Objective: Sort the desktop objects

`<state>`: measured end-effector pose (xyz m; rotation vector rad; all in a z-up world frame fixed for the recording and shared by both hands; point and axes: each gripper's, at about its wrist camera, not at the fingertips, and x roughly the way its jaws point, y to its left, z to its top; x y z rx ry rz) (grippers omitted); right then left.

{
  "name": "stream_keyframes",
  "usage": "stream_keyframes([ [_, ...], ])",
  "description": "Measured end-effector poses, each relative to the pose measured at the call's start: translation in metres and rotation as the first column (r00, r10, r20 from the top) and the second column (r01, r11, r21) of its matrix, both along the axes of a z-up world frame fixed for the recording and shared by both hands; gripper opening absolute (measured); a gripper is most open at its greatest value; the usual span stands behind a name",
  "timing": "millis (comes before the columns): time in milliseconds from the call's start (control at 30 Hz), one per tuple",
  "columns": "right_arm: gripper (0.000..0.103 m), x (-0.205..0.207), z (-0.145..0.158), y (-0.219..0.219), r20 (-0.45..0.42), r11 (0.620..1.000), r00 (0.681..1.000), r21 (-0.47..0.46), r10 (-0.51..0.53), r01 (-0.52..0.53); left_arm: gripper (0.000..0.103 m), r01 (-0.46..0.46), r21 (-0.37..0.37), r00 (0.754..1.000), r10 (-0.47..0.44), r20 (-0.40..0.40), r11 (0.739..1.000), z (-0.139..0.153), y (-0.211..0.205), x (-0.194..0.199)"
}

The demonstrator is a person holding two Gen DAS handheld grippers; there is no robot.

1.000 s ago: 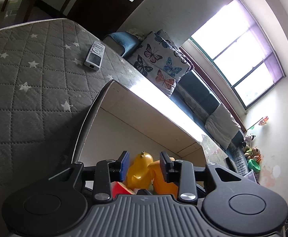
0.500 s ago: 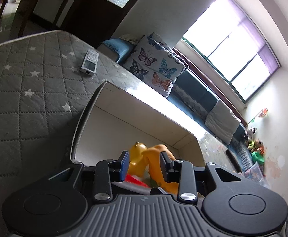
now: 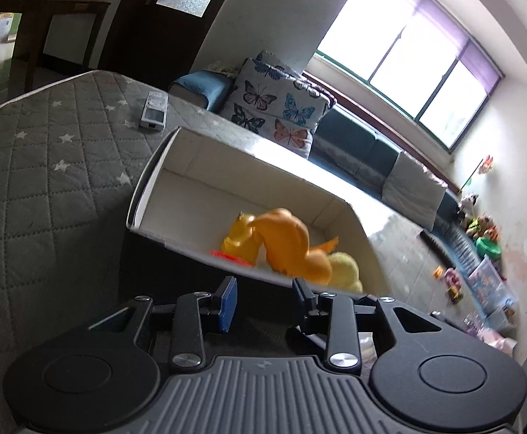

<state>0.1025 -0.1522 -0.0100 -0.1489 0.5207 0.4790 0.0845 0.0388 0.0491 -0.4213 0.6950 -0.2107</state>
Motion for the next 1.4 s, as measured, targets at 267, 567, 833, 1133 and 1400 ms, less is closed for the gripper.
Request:
stream_keyframes([
  [267, 0.093, -0.012, -0.007, -0.008, -0.019, 0.999, 0.999, 0.014, -0.036, 0.036, 0.036, -0.003, 0.053, 1.0, 0.004, -0.02, 0.999, -0.01, -0.007, -0.011],
  [567, 0.103, -0.029, -0.018, -0.007, -0.039, 0.997, 0.996, 0.004, -0.075, 0.075, 0.036, -0.005, 0.114, 0.999, 0.01, -0.041, 0.993, -0.022, -0.014, -0.024],
  [833, 0.103, -0.034, -0.029, -0.007, -0.092, 0.994, 0.99, -0.01, -0.108, 0.108, 0.036, -0.018, 0.145, 0.999, 0.024, -0.041, 0.989, -0.026, -0.014, -0.035],
  [1133, 0.103, -0.043, -0.032, -0.003, -0.095, 0.992, 0.987, -0.032, -0.128, 0.126, 0.036, -0.032, 0.169, 0.999, 0.036, -0.02, 0.985, -0.025, -0.015, -0.045],
  [1400, 0.103, -0.047, -0.03, -0.006, -0.098, 0.989, 0.985, -0.02, -0.145, 0.143, 0.036, -0.024, 0.185, 1.0, 0.024, 0.005, 0.982, -0.021, -0.02, -0.056],
])
